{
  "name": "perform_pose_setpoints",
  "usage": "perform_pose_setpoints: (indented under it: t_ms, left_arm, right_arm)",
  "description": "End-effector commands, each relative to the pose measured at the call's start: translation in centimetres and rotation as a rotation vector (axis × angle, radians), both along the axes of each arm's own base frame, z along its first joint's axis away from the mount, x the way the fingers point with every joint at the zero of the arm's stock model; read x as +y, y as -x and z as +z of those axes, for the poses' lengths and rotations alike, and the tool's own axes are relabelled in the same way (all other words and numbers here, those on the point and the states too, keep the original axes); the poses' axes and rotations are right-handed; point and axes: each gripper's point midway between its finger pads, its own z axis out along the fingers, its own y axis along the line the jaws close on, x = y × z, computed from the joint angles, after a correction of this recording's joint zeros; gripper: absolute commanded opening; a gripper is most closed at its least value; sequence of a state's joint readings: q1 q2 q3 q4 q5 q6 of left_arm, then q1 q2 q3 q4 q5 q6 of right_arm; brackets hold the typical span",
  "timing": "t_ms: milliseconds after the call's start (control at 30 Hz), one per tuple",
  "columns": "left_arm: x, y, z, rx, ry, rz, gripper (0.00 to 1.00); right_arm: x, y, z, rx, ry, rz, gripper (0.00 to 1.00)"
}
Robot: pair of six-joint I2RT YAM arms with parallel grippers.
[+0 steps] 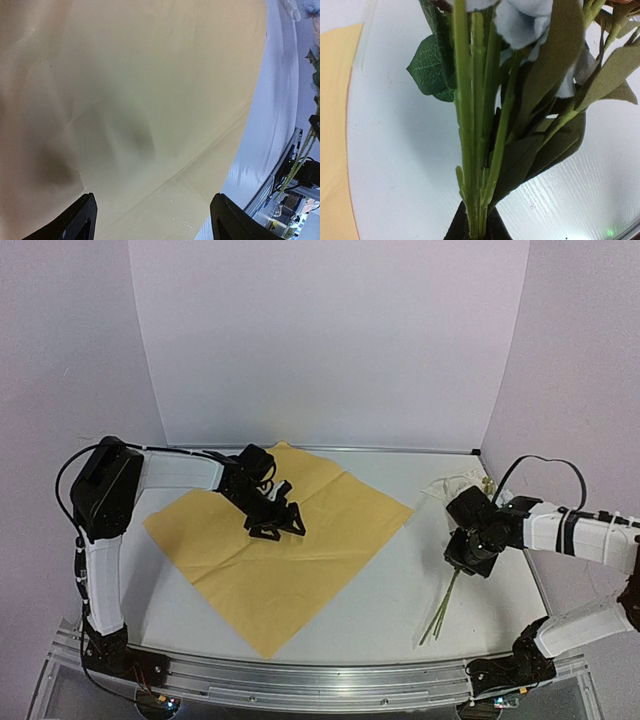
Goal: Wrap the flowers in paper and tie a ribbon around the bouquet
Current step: Pick up the fake flower from the center of the board, then move the flattened wrapping paper to the center of the board.
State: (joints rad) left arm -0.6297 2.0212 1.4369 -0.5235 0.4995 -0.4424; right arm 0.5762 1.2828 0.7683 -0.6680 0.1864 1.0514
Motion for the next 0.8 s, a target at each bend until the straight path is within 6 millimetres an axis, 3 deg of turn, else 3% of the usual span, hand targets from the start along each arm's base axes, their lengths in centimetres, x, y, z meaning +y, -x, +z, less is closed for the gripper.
perform_pose_setpoints:
  t_ms: [0,467,767]
  left_arm:
    - [-2.5,-0.6,-0.1,-0.019,0.036,-0.025,0.81]
    - [-4.8,2.4,-3.9,0.059,-0.026,-0.135,0.80]
    - [-7.6,5.9,-4.3,0.085,-0.039,-0.284,0.80]
  right_arm:
    - [-0.5,-0.5,3.9,-0.074,0.025,0.052,0.00]
    - [0.2,-1.1,12.4,-0.203,0.047,0.264,0.00]
    - [0.4,-1.2,13.3,-0.195,0.056,0.306,0.00]
